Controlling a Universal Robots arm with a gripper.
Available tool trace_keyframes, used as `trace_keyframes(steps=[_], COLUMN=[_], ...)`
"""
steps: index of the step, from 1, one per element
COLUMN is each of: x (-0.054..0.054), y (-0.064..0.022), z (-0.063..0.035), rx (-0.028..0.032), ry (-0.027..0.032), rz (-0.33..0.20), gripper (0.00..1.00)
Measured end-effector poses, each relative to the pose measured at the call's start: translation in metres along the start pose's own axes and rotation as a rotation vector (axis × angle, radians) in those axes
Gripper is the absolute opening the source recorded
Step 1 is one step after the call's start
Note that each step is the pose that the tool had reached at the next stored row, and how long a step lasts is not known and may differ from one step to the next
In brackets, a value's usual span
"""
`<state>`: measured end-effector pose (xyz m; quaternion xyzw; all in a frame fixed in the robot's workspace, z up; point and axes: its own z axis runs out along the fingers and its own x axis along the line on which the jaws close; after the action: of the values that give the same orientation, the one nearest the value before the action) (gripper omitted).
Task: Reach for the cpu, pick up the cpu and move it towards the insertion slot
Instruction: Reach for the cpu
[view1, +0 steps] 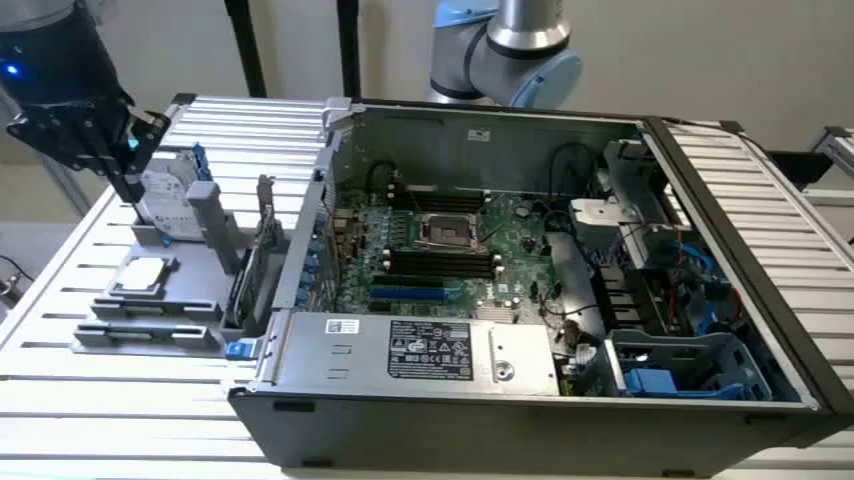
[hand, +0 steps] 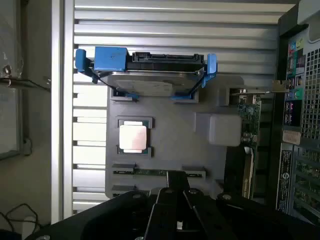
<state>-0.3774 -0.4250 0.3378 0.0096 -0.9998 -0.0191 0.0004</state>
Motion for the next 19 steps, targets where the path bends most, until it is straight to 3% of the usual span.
trace_keyframes(steps=[13,16,19], x=[0.000,0.003,0.013], y=[0.0005,0.0064,0.0137], z=[0.0000,0.0004,0.0014], rx=[0.0000,0.0001,0.0004], ry=[0.0001,0.0000,0.0000], rz=[0.000,0.000,0.000], gripper=[0.11,0.11,0.11])
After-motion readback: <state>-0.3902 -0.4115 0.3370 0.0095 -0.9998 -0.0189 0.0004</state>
